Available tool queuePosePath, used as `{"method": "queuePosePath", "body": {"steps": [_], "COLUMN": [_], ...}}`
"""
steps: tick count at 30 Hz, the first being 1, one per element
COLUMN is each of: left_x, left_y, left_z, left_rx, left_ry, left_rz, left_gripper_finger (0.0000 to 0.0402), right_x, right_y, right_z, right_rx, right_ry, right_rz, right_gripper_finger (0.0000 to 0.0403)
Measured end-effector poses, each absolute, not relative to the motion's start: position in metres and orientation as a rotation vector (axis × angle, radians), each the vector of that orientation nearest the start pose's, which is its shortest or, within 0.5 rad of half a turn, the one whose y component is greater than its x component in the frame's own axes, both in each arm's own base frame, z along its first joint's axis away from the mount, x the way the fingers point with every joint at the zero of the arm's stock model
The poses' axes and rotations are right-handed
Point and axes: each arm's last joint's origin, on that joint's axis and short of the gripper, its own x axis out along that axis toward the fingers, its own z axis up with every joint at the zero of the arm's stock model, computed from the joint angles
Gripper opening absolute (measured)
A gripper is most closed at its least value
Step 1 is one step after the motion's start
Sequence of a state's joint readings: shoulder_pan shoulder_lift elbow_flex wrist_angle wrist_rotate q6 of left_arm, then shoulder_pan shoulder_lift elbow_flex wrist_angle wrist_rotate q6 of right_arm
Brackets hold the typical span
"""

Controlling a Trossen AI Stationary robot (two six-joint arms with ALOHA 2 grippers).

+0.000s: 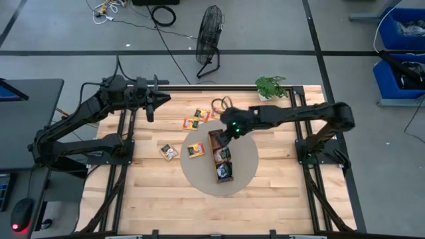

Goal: Pick & Place Tea
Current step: Put the brown tea bag into the middle section of the wooden organizer

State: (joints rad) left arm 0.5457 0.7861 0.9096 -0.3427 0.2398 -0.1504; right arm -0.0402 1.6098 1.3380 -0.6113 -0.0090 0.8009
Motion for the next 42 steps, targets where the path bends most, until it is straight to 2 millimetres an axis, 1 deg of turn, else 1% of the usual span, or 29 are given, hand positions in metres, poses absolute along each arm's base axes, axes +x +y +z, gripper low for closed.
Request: {"method": "queuePosePath", "body": {"steps": [3, 6, 8, 10, 16, 18, 21, 23, 27, 32, 36, 42], "left_x": [0.141, 0.140, 0.139, 0.137, 0.131, 0.134, 0.140, 0.143, 0.141, 0.135, 0.130, 0.127], "left_y": [0.077, 0.077, 0.076, 0.074, 0.071, 0.072, 0.075, 0.075, 0.071, 0.065, 0.059, 0.050], "left_z": [0.351, 0.344, 0.339, 0.335, 0.311, 0.302, 0.284, 0.270, 0.235, 0.203, 0.183, 0.165], "left_rx": [-0.296, -0.356, -0.395, -0.421, -0.593, -0.644, -0.720, -0.762, -0.883, -0.961, -1.031, -1.084], "left_ry": [0.255, 0.320, 0.366, 0.411, 0.663, 0.688, 0.682, 0.673, 0.738, 0.833, 0.892, 0.956], "left_rz": [0.323, 0.326, 0.328, 0.331, 0.375, 0.384, 0.378, 0.368, 0.395, 0.435, 0.475, 0.493], "left_gripper_finger": [0.0055, 0.0059, 0.0070, 0.0090, 0.0165, 0.0183, 0.0200, 0.0205, 0.0204, 0.0200, 0.0200, 0.0200], "right_x": [0.331, 0.321, 0.315, 0.311, 0.300, 0.298, 0.299, 0.299, 0.294, 0.288, 0.287, 0.287], "right_y": [-0.017, -0.020, -0.021, -0.022, -0.025, -0.026, -0.026, -0.026, -0.026, -0.029, -0.029, -0.029], "right_z": [0.301, 0.310, 0.313, 0.314, 0.316, 0.319, 0.330, 0.339, 0.355, 0.359, 0.358, 0.358], "right_rx": [0.709, 0.657, 0.626, 0.585, 0.461, 0.397, 0.349, 0.339, 0.327, 0.325, 0.322, 0.322], "right_ry": [0.762, 0.740, 0.748, 0.773, 0.854, 0.852, 0.768, 0.700, 0.591, 0.585, 0.598, 0.599], "right_rz": [-0.445, -0.486, -0.503, -0.498, -0.471, -0.436, -0.375, -0.332, -0.314, -0.331, -0.332, -0.333], "right_gripper_finger": [0.0225, 0.0220, 0.0217, 0.0214, 0.0205, 0.0203, 0.0203, 0.0203, 0.0203, 0.0203, 0.0204, 0.0204]}}
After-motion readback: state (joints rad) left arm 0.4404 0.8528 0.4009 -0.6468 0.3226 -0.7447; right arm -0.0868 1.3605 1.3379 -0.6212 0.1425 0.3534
